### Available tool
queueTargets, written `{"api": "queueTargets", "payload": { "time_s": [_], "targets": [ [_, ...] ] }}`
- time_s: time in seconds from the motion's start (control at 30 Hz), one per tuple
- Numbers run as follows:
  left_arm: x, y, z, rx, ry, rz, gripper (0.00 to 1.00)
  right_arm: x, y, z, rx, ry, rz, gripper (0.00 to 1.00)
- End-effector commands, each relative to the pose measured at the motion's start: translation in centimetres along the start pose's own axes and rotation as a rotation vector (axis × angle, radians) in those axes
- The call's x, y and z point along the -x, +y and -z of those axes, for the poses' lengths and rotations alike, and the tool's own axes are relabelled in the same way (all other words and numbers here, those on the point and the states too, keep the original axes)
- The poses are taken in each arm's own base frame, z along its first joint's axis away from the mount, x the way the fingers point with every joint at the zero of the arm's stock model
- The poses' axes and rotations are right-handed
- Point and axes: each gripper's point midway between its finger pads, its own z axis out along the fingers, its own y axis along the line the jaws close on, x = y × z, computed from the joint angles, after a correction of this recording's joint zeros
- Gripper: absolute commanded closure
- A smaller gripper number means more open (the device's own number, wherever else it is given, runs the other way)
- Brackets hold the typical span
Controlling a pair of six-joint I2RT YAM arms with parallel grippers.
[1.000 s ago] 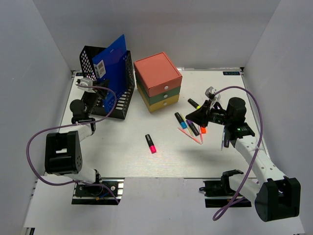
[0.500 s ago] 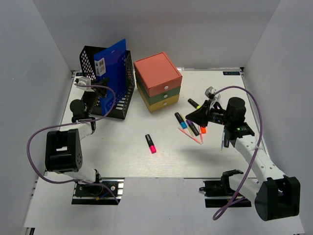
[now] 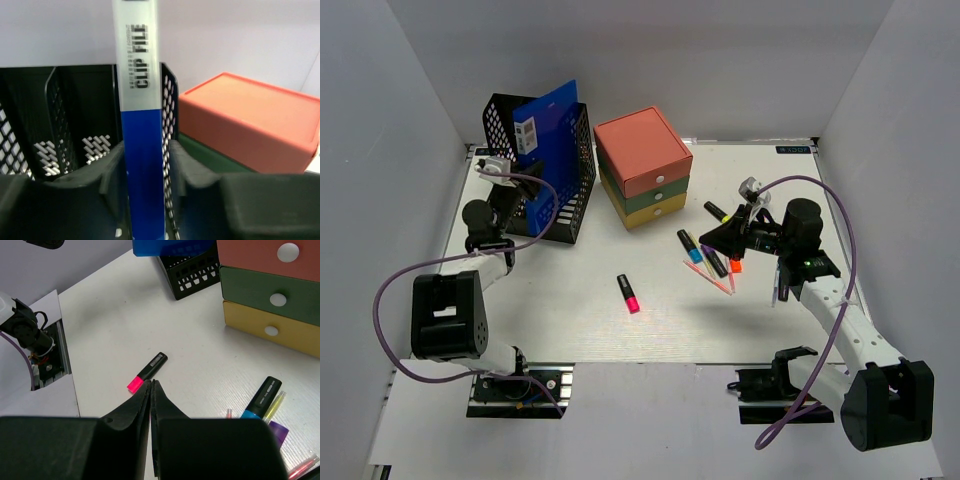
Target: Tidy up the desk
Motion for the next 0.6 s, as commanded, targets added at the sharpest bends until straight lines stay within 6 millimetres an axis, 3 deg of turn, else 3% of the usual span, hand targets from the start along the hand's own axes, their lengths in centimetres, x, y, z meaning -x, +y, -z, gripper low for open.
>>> {"api": "queueTargets", "payload": {
  "time_s": [0.0,0.27,0.43,0.47,0.57],
  "targets": [
    [1.3,0.4,-0.1,0.020,0.014,-0.051,0.52,0.8,0.3,0.0,0.020,-0.025,0.042,0.92],
    [1.0,2.2,-0.8,0.094,0.146,-0.062,0.34,1.0,0.5,0.1,0.025,-0.029,0.050,0.92],
    [0.5,3.7,-1.7,0.153,0.268,-0.041,0.32,1.1,0.6,0.1,0.028,-0.029,0.050,0.92],
    [1.3,3.9,-2.1,0.154,0.253,-0.048,0.32,1.1,0.6,0.2,0.028,-0.030,0.050,0.92],
    [0.5,4.4,-2.5,0.167,0.332,-0.036,0.37,1.2,0.6,0.2,0.024,-0.032,0.050,0.93]
  ]
}}
